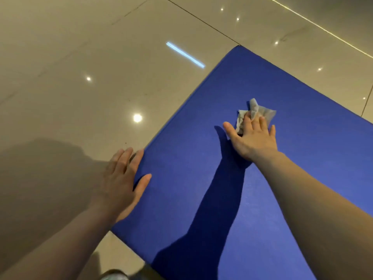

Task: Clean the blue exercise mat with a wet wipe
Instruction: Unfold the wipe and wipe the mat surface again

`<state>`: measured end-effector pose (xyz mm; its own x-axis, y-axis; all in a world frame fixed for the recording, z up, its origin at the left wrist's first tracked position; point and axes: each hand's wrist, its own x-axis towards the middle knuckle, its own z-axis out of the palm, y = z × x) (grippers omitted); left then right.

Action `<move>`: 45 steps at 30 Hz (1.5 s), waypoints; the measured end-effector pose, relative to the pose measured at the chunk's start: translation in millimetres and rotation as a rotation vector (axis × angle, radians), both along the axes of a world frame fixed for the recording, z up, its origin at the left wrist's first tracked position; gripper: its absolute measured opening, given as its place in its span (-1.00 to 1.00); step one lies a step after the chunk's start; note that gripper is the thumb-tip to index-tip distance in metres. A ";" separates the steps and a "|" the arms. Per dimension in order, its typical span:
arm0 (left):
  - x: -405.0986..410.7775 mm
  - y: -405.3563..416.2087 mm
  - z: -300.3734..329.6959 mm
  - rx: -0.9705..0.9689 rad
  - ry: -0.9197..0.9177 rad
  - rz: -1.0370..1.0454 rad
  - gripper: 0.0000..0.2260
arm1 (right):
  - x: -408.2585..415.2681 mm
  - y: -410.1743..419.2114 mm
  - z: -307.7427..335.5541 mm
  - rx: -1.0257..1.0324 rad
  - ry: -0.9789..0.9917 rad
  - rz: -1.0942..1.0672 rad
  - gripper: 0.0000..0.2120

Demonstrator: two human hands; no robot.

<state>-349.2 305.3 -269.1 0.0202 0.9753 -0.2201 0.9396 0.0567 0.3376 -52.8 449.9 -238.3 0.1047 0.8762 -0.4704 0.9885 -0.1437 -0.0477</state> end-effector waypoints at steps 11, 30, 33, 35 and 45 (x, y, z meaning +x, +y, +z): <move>-47.8 -63.0 37.6 -0.294 0.097 -0.034 0.15 | -155.3 -123.9 0.8 -0.035 0.222 0.801 -0.15; -40.5 -65.6 61.8 -0.413 0.155 -0.101 -0.30 | -144.3 -158.3 -2.1 0.047 0.304 0.822 -0.09; -39.9 -68.0 63.5 -0.409 0.141 -0.098 -0.30 | -130.2 -141.6 -9.0 0.130 0.142 0.972 -0.13; -39.8 -69.2 64.0 -0.418 0.132 -0.094 -0.31 | -116.7 -112.8 -7.3 0.180 0.035 0.932 -0.03; -39.7 -68.6 61.1 -0.426 0.172 -0.100 -0.35 | -94.4 -97.3 -5.9 0.140 0.059 0.244 0.00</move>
<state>-388.9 236.7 -208.0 0.0375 0.7926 -0.6085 0.9877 0.0631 0.1431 -147.2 352.6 -244.2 -0.1416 0.9288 -0.3424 0.9879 0.1105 -0.1089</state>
